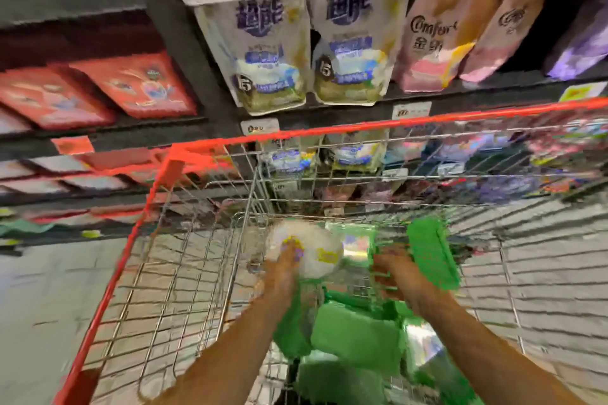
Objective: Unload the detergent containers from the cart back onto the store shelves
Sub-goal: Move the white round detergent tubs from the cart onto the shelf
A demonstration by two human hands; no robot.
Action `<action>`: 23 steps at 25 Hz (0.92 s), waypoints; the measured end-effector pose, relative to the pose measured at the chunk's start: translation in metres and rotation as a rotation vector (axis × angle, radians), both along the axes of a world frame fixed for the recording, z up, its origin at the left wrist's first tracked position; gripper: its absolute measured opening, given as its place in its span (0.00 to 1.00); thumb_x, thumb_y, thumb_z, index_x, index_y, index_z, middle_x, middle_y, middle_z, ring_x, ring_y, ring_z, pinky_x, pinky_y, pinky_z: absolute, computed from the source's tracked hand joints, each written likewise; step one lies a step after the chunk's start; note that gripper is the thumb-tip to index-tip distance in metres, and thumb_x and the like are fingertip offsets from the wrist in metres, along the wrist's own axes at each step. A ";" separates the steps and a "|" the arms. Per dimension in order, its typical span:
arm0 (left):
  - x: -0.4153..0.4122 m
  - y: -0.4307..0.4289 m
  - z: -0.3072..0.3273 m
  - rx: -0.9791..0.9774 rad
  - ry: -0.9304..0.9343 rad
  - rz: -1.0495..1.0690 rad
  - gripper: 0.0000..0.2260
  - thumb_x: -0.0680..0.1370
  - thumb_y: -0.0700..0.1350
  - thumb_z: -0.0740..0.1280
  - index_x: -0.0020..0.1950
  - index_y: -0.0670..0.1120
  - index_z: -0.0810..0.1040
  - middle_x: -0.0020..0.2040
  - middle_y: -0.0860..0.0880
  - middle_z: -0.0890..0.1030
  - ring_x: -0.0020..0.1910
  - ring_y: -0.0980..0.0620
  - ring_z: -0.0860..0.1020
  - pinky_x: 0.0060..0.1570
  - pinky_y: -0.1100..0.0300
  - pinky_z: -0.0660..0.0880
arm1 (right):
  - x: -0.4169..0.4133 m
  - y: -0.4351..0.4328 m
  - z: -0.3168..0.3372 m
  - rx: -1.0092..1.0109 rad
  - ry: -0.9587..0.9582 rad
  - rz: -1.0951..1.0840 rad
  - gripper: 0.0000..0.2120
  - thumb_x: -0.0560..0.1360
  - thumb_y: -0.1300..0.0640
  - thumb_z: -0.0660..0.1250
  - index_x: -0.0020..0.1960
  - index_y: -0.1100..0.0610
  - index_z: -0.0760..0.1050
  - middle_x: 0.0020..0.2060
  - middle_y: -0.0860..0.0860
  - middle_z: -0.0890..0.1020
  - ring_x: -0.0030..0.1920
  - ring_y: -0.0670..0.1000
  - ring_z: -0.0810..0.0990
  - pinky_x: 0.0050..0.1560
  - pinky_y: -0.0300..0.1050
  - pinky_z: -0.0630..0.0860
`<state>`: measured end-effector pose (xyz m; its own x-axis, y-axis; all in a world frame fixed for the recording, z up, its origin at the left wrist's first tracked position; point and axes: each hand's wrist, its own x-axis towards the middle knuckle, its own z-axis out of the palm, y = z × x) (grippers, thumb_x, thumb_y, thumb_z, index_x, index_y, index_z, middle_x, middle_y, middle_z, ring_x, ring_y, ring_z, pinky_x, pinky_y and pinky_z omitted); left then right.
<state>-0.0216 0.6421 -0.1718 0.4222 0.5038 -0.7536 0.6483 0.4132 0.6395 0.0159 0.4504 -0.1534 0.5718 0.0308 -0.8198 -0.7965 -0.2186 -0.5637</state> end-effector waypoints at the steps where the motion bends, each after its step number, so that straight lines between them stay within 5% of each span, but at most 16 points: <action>1: 0.004 0.004 -0.008 -0.035 -0.009 0.063 0.13 0.80 0.48 0.64 0.41 0.42 0.80 0.37 0.45 0.83 0.44 0.46 0.75 0.41 0.59 0.73 | 0.006 0.007 -0.012 0.020 0.045 0.000 0.07 0.79 0.55 0.62 0.54 0.58 0.72 0.46 0.55 0.77 0.37 0.51 0.74 0.37 0.40 0.69; 3: 0.015 0.009 -0.024 -0.071 -0.015 0.124 0.14 0.78 0.50 0.66 0.45 0.39 0.81 0.31 0.47 0.82 0.40 0.43 0.77 0.35 0.65 0.77 | 0.016 0.023 -0.040 0.091 0.155 0.003 0.12 0.78 0.49 0.62 0.57 0.56 0.72 0.49 0.55 0.76 0.43 0.54 0.76 0.45 0.45 0.73; 5: 0.024 0.009 -0.040 -0.039 -0.013 0.153 0.19 0.75 0.50 0.72 0.58 0.36 0.79 0.43 0.42 0.84 0.46 0.40 0.79 0.44 0.61 0.79 | 0.021 0.037 -0.065 0.217 0.294 -0.001 0.18 0.76 0.42 0.62 0.55 0.55 0.74 0.49 0.54 0.77 0.48 0.57 0.77 0.50 0.53 0.74; 7: 0.026 0.002 -0.052 0.075 0.003 0.175 0.20 0.71 0.49 0.76 0.57 0.43 0.75 0.52 0.44 0.80 0.49 0.46 0.79 0.50 0.55 0.77 | 0.024 0.052 -0.087 0.303 0.385 -0.041 0.25 0.73 0.35 0.62 0.55 0.56 0.76 0.54 0.56 0.76 0.54 0.60 0.76 0.51 0.61 0.75; 10: 0.023 -0.006 -0.061 0.177 -0.059 0.215 0.22 0.70 0.46 0.77 0.55 0.46 0.68 0.53 0.47 0.78 0.48 0.52 0.76 0.43 0.65 0.73 | 0.024 0.069 -0.104 0.385 0.444 -0.145 0.31 0.68 0.30 0.64 0.55 0.56 0.77 0.54 0.59 0.78 0.51 0.62 0.79 0.48 0.67 0.76; 13: 0.013 -0.007 -0.059 0.139 -0.045 0.174 0.29 0.69 0.47 0.78 0.59 0.46 0.61 0.53 0.46 0.76 0.47 0.50 0.77 0.36 0.65 0.77 | 0.016 0.071 -0.109 0.494 0.439 -0.326 0.27 0.65 0.39 0.72 0.56 0.56 0.78 0.46 0.59 0.85 0.49 0.61 0.82 0.51 0.64 0.79; 15: -0.002 -0.010 -0.058 0.063 -0.068 0.147 0.32 0.67 0.49 0.78 0.60 0.44 0.61 0.54 0.45 0.77 0.47 0.49 0.78 0.41 0.61 0.79 | 0.007 0.059 -0.106 0.512 0.379 -0.369 0.27 0.62 0.45 0.75 0.57 0.56 0.78 0.43 0.58 0.86 0.48 0.60 0.83 0.47 0.61 0.80; 17: -0.023 -0.017 -0.056 -0.102 -0.125 0.106 0.37 0.63 0.61 0.75 0.63 0.42 0.69 0.55 0.44 0.81 0.52 0.44 0.80 0.52 0.52 0.78 | -0.003 0.039 -0.104 0.511 0.257 -0.355 0.29 0.63 0.51 0.76 0.63 0.48 0.74 0.52 0.56 0.84 0.49 0.60 0.83 0.46 0.62 0.80; 20: -0.048 -0.021 -0.054 -0.309 -0.081 -0.070 0.32 0.62 0.76 0.61 0.56 0.59 0.81 0.50 0.51 0.86 0.55 0.44 0.80 0.50 0.51 0.76 | -0.014 0.002 -0.088 0.533 0.089 -0.321 0.38 0.63 0.61 0.77 0.68 0.42 0.68 0.57 0.51 0.82 0.51 0.58 0.84 0.43 0.59 0.80; 23: -0.054 -0.020 -0.050 -0.378 0.002 -0.334 0.42 0.55 0.79 0.64 0.62 0.57 0.76 0.57 0.48 0.83 0.56 0.45 0.80 0.50 0.51 0.76 | -0.024 -0.038 -0.068 0.561 -0.024 -0.238 0.39 0.63 0.62 0.77 0.68 0.42 0.68 0.58 0.53 0.82 0.53 0.58 0.84 0.41 0.54 0.81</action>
